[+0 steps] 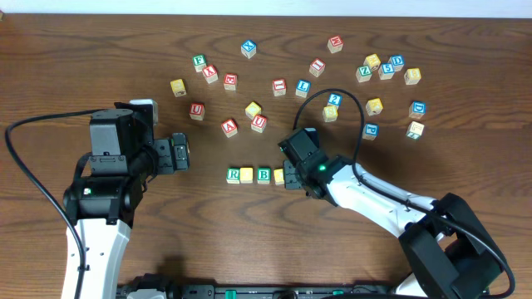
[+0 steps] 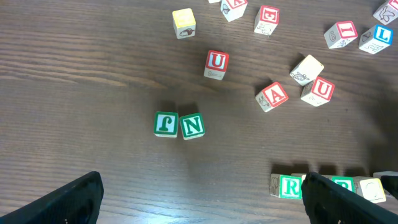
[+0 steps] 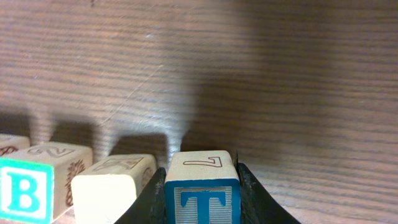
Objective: Spell out ROBOT
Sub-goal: 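Lower the blue T block right of the yellow O and open gripper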
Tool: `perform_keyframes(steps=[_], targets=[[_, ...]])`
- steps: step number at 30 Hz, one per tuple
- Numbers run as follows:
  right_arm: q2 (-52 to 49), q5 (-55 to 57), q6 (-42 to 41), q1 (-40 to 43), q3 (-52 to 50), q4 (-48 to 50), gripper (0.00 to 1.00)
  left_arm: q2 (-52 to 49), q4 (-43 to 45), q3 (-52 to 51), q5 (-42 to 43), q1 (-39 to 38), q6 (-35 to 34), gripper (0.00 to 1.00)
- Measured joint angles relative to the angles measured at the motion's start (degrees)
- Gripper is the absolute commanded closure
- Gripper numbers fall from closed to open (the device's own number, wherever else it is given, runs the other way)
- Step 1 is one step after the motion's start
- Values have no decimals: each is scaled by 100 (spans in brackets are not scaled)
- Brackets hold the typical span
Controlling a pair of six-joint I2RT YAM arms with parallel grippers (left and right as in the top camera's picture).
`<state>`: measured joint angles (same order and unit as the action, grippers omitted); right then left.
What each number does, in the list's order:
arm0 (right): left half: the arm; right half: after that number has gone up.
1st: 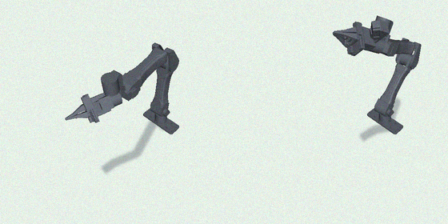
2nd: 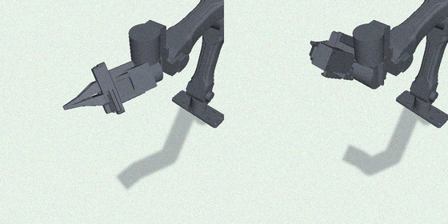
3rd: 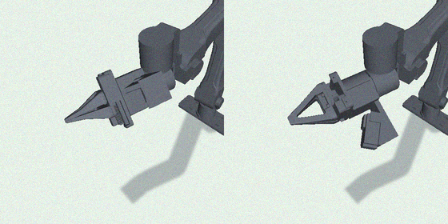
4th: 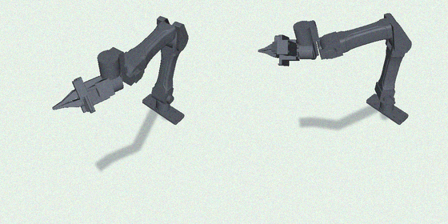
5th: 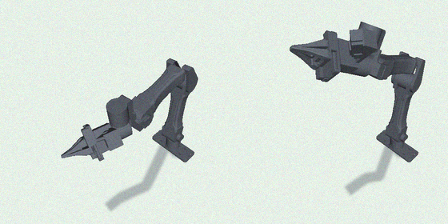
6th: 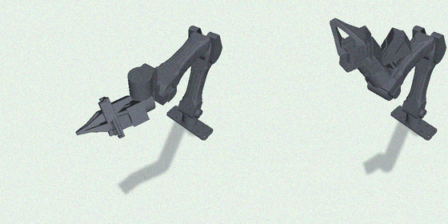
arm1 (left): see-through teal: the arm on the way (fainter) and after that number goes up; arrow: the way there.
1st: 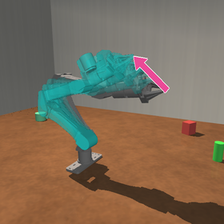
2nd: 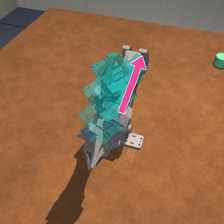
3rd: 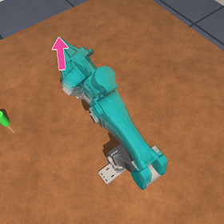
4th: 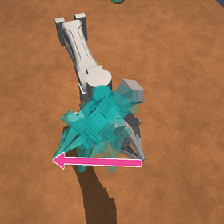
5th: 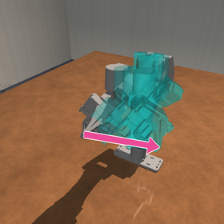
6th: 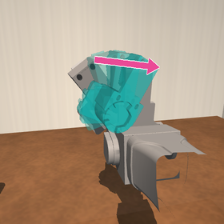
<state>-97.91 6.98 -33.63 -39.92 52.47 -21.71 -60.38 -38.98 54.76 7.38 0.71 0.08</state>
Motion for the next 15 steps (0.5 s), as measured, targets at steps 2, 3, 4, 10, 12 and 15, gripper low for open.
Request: perform_keyframes(steps=[2, 3, 4, 10, 12, 15], targets=[[0, -13, -2, -13, -2, -2, 81, 0, 0, 0, 2, 0, 0, 0], [0, -13, -4, -13, -2, -2, 81, 0, 0, 0, 0, 0, 0, 0], [0, -11, -4, -13, 0, -2, 81, 0, 0, 0, 0, 0, 0, 0], [-120, -9, -9, -13, 31, 125, 82, 0, 0, 0, 2, 0, 0, 0], [-125, -9, -9, -13, 31, 144, 82, 0, 0, 0, 0, 0, 0, 0], [-127, -9, -9, -13, 33, 146, 82, 0, 0, 0, 2, 0, 0, 0]])
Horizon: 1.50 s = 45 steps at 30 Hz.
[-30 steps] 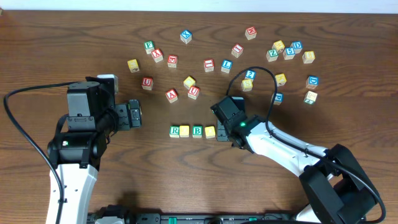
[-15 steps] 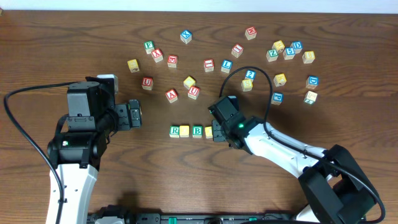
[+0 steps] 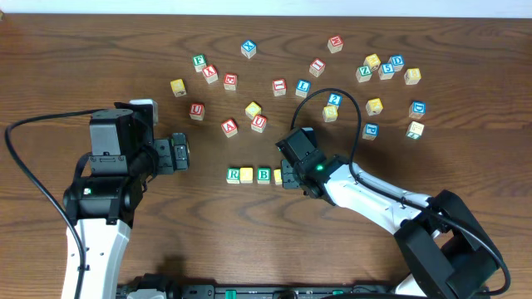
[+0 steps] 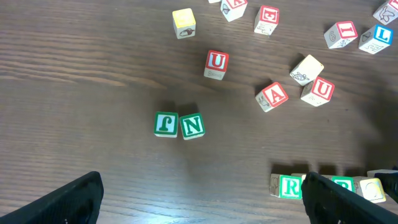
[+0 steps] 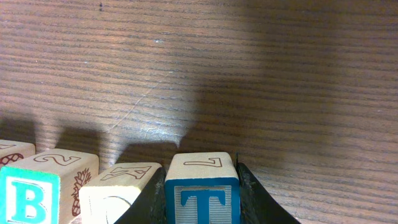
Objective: Spell out ROBOT
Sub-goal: 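Lower the blue T block right of the yellow O and open gripper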
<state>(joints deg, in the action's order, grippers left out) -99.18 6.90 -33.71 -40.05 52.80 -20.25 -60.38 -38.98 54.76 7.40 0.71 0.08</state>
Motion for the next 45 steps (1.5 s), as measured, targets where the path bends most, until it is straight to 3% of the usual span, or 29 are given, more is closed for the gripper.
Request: perform_keyframes(steps=[11, 12, 15, 17, 38, 45], targets=[[0, 7, -144, 0, 39, -168, 81, 0, 0, 0, -2, 0, 0, 0], [0, 9, -157, 0, 39, -168, 79, 0, -2, 0, -2, 0, 0, 0], [-13, 9, -181, 0, 39, -195, 56, 0, 0, 0, -2, 0, 0, 0], [-63, -7, -214, -2, 39, -212, 51, 0, 0, 0, -2, 0, 0, 0], [-85, -7, -205, -2, 42, -155, 54, 0, 0, 0, -2, 0, 0, 0], [-87, 28, -199, -4, 404, -538, 57, 0, -2, 0, 0, 0, 0, 0]])
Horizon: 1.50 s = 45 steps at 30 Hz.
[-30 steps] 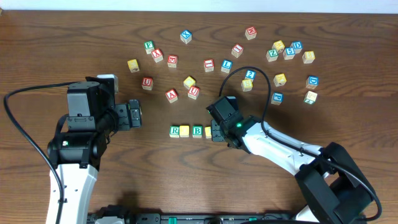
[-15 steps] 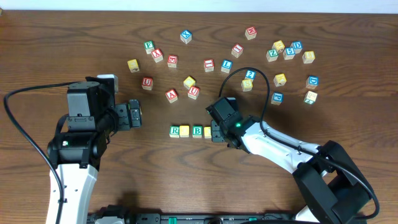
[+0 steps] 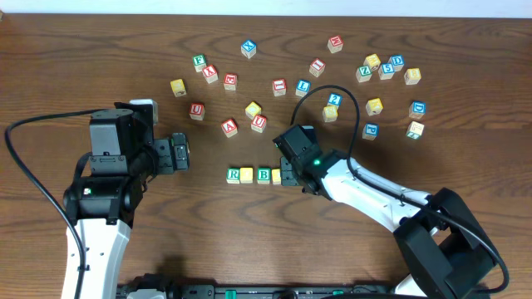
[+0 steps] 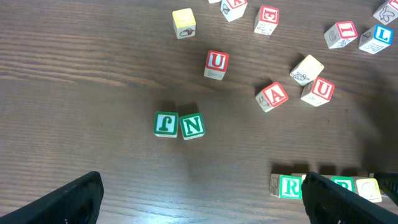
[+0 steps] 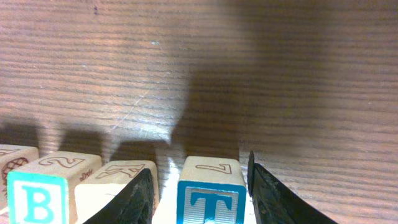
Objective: Spell out ROBOT
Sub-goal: 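Lower the blue T block right of the yellow O and open gripper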
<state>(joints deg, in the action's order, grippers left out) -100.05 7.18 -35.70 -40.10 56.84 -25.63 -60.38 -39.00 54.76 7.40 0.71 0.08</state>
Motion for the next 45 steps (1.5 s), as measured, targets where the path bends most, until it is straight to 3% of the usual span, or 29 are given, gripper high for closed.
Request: perform_keyframes(steps=[6, 11, 16, 23, 28, 34, 45], targets=[[0, 284, 17, 0, 612, -614, 61, 0, 2, 0, -2, 0, 0, 0], [0, 883, -177, 0, 903, -1165, 88, 0, 2, 0, -2, 0, 0, 0], [0, 1346, -564, 0, 907, -1488, 99, 0, 4, 0, -2, 0, 0, 0], [0, 1412, -933, 0, 905, -1700, 99, 0, 2, 0, -2, 0, 0, 0], [-2, 1390, -1141, 0, 503, -1340, 99, 0, 2, 0, -2, 0, 0, 0], [-13, 1141, -1049, 0, 151, -660, 99, 0, 2, 0, -2, 0, 0, 0], [-13, 846, -728, 0, 146, -501, 99, 0, 2, 0, -2, 0, 0, 0]])
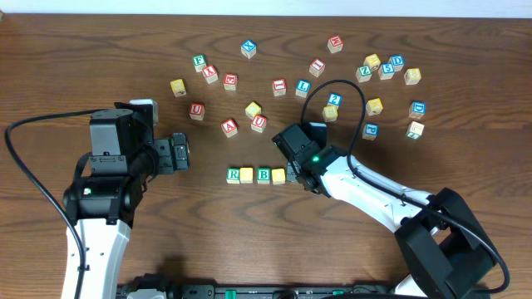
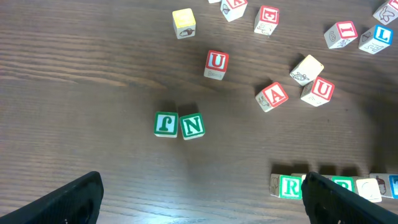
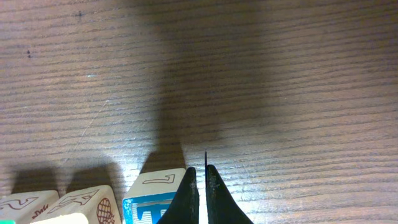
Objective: Spell out ROBOT
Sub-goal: 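Lower the blue T block right of the yellow O and open gripper, then lift the right gripper and retract it to the right side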
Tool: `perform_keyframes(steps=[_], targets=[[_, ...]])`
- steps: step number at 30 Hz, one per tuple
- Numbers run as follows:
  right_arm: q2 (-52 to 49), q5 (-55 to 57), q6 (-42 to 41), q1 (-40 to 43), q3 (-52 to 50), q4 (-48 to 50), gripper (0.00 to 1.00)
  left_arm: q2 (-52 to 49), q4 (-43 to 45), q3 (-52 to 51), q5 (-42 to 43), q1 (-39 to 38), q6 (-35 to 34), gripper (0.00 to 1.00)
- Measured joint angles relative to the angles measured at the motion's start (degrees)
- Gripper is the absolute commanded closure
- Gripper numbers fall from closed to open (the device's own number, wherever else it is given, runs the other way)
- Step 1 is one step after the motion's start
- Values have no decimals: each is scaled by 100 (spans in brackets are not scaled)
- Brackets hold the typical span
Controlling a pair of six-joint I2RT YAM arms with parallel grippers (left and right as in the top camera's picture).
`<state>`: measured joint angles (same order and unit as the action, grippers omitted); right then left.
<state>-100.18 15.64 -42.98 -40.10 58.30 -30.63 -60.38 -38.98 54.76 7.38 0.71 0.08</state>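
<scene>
A row of blocks lies on the table: the green R [image 1: 233, 175], a yellow block [image 1: 247, 175], the green B [image 1: 263, 175] and another yellow block [image 1: 278, 175]. The blue T block [image 3: 155, 198] stands at the row's right end, against the neighbouring block [image 3: 87, 204]. My right gripper [image 3: 201, 180] is shut with nothing in it, its fingers just right of the T. From overhead, the right gripper [image 1: 296, 171] covers the T. My left gripper [image 2: 201, 182] hangs open left of the row, with the R [image 2: 290, 186] beside its right finger.
Many loose letter blocks are scattered over the far half of the table, among them a red A [image 1: 229, 127], a red U [image 1: 259, 123] and a blue L [image 1: 302, 87]. Green J [image 2: 166, 123] and N [image 2: 192, 126] blocks lie under the left arm.
My right gripper was open around the T block at the row's end. Now it is shut and empty, just right of the T, which stays on the table. The left arm has not moved.
My right gripper was shut on the T block, a little to the right of the row. Then it held the T closer to the last yellow block. Then the jaws stood open around the T. Now they are shut beside it, and the T rests against the row.
</scene>
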Motion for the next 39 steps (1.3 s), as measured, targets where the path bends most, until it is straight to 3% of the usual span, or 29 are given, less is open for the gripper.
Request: perform_keyframes(steps=[39], targets=[[0, -310, -72, -225, -20, -201, 99, 0, 0, 0, 0, 0, 0, 0]])
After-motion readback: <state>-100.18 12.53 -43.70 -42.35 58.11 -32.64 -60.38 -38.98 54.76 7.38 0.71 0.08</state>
